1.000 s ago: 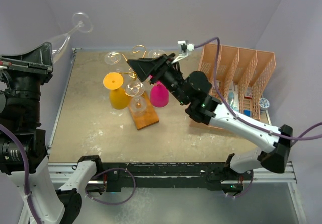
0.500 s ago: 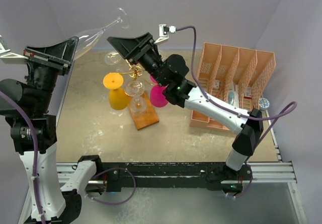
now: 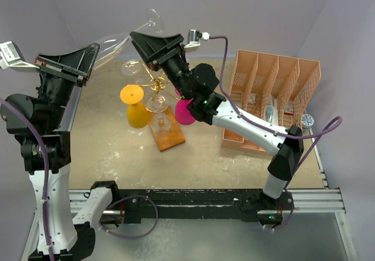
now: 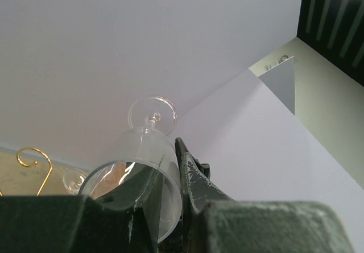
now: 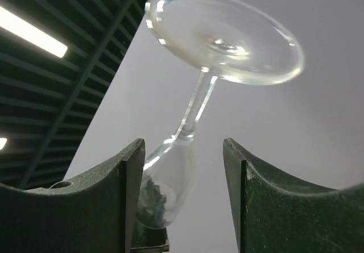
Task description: Place the wine glass upside down on the wine glass rack
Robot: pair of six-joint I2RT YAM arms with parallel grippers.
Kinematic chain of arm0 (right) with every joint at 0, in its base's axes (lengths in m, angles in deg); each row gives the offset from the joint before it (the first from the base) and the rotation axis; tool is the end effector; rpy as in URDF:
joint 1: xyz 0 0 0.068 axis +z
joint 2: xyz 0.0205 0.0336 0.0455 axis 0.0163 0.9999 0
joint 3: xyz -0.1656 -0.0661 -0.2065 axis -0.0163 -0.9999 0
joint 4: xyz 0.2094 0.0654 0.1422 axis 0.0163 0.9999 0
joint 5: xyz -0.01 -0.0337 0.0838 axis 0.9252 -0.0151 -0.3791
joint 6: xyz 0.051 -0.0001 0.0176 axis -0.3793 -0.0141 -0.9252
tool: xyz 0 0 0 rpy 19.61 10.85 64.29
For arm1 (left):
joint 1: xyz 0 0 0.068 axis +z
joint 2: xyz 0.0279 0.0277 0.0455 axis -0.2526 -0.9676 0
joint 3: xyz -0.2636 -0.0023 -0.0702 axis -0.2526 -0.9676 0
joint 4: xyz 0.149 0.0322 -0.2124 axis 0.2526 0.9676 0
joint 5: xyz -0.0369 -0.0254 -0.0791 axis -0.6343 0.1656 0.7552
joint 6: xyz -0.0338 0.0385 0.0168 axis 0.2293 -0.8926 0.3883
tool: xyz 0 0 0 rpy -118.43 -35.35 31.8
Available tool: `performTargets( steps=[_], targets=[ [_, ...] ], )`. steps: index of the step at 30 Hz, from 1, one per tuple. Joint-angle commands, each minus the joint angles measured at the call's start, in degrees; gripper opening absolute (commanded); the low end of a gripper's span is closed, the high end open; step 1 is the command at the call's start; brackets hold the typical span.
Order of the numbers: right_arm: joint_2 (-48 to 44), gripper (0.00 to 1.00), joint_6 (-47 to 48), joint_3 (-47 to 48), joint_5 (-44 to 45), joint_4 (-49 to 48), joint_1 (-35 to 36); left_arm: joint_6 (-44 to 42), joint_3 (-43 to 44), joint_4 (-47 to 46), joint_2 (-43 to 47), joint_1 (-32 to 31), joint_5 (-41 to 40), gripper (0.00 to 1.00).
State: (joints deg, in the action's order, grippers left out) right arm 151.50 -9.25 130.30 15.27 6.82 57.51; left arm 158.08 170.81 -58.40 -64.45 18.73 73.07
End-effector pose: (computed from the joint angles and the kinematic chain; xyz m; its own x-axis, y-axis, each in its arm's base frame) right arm 0.2248 0.3250 0.5000 -0.5664 0.8198 -0.0848 -0.5493 -0.2988 0.7804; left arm 0.1098 -0.0040 0.5499 -0.0859 -0.9056 -0.4154 0.4830 0.3268 -0.8123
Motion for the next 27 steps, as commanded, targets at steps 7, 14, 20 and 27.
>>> performTargets(
  steps=[7, 14, 20, 27],
  targets=[
    [-1.37, 0.53, -3.16, 0.17, 2.97, -6.10, 0.20, 5.21, -2.52, -8.72, 0.08, 0.21, 3.85, 0.06],
    [-1.64, 0.40, -3.30, -0.14, 3.67, -5.62, 0.20, 6.71, -3.61, -9.83, 0.01, 0.21, 5.50, 0.06],
    [-2.11, 0.25, -1.60, 0.15, 5.00, -6.92, 0.20, 8.13, -3.90, -11.01, -0.09, 0.20, 7.67, 0.06],
    [-4.74, 0.09, 1.76, -3.45, 7.51, -11.88, 0.20, 8.40, -3.55, -11.07, -0.14, 0.20, 9.35, 0.13]
  ],
)
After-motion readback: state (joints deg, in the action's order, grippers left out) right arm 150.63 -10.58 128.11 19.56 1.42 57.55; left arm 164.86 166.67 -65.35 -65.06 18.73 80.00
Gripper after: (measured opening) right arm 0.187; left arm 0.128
